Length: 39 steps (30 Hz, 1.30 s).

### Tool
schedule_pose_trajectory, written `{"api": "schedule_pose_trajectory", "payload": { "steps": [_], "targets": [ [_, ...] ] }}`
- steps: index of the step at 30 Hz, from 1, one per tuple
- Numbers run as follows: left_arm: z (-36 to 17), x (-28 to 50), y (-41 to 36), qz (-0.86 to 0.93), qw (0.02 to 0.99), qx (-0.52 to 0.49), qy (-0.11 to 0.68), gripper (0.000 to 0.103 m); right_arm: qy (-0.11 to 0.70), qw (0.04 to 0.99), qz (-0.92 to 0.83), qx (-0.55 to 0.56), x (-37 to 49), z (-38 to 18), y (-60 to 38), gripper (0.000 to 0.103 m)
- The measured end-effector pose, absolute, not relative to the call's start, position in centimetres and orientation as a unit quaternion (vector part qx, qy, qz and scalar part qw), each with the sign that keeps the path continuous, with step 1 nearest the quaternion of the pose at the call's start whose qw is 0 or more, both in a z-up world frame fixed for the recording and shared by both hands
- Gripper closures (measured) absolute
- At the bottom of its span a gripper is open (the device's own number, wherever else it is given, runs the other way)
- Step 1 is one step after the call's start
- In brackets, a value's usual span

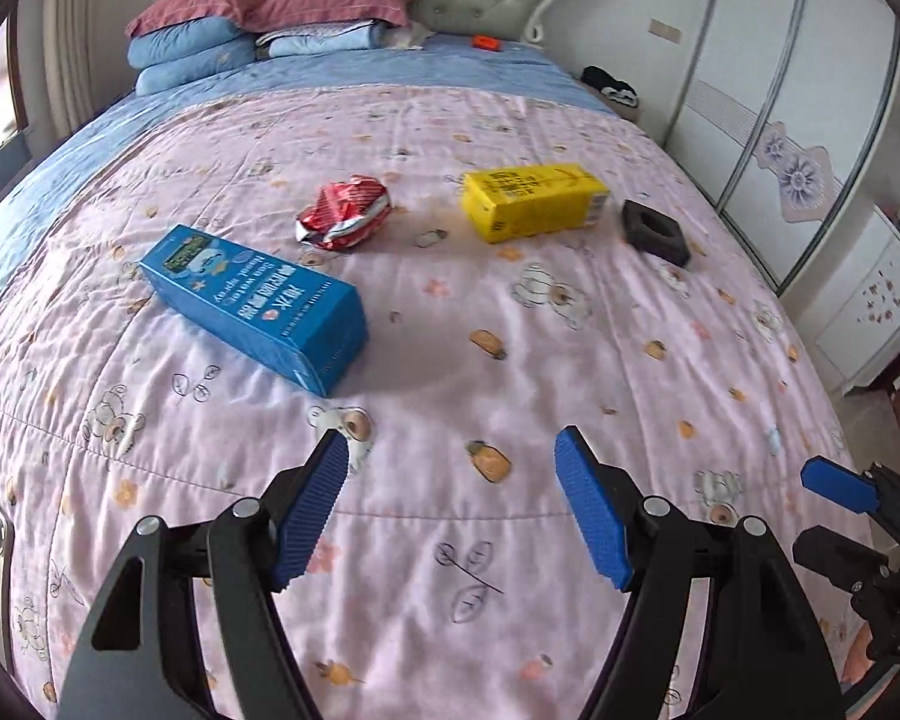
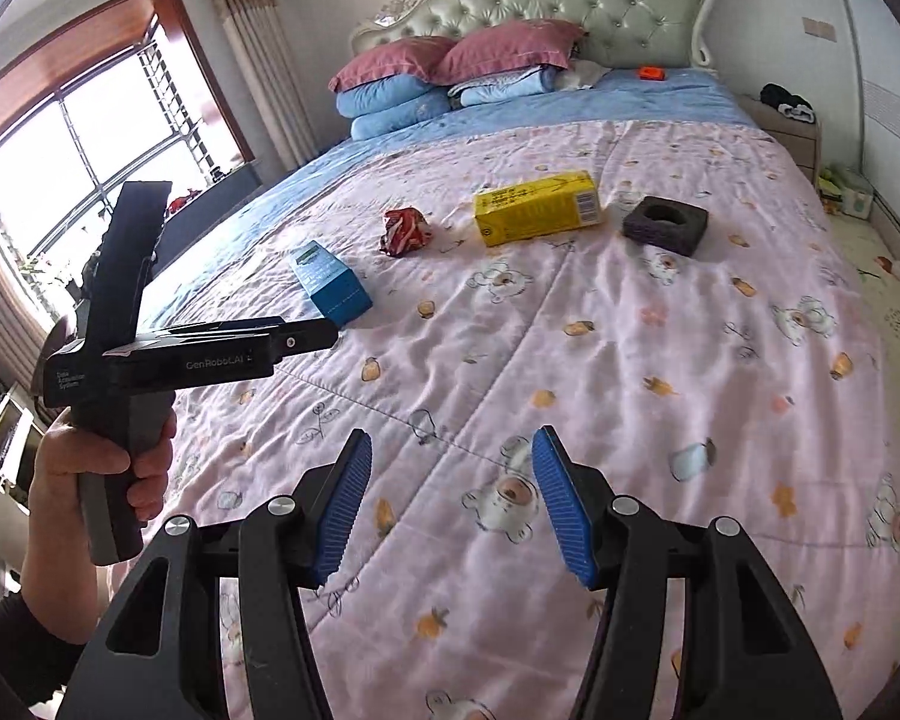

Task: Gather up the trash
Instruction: 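Return to the bed and grasp the blue nasal spray box with the left tool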

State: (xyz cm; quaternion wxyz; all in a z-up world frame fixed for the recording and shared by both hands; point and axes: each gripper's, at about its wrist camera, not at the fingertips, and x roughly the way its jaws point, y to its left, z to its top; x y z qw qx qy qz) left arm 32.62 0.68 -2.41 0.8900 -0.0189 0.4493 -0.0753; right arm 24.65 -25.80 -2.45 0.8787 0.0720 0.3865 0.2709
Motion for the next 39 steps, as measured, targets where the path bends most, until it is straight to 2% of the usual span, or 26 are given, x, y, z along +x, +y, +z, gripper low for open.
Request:
{"api": "schedule_pose_trajectory", "payload": {
  "steps": [10,16,35,39],
  "targets": [
    [-4.6,40.0,5.9,0.028,0.875,-0.106,0.471,0.032,0.407,0.863,0.297,0.033,31.4,-3.5,-21.2,0.047],
    [-5.7,44.2,7.2,0.076,0.862,-0.137,0.481,0.026,0.415,0.856,0.306,0.043,34.1,-4.6,-20.4,0.047],
    [-5.8,48.0,10.0,0.163,0.835,-0.259,0.457,0.024,0.429,0.846,0.314,0.048,35.9,-6.3,-19.9,0.047],
    [-6.0,48.5,10.8,0.172,0.829,-0.279,0.453,0.033,0.432,0.843,0.317,0.047,35.7,-6.7,-19.5,0.047]
  ]
}}
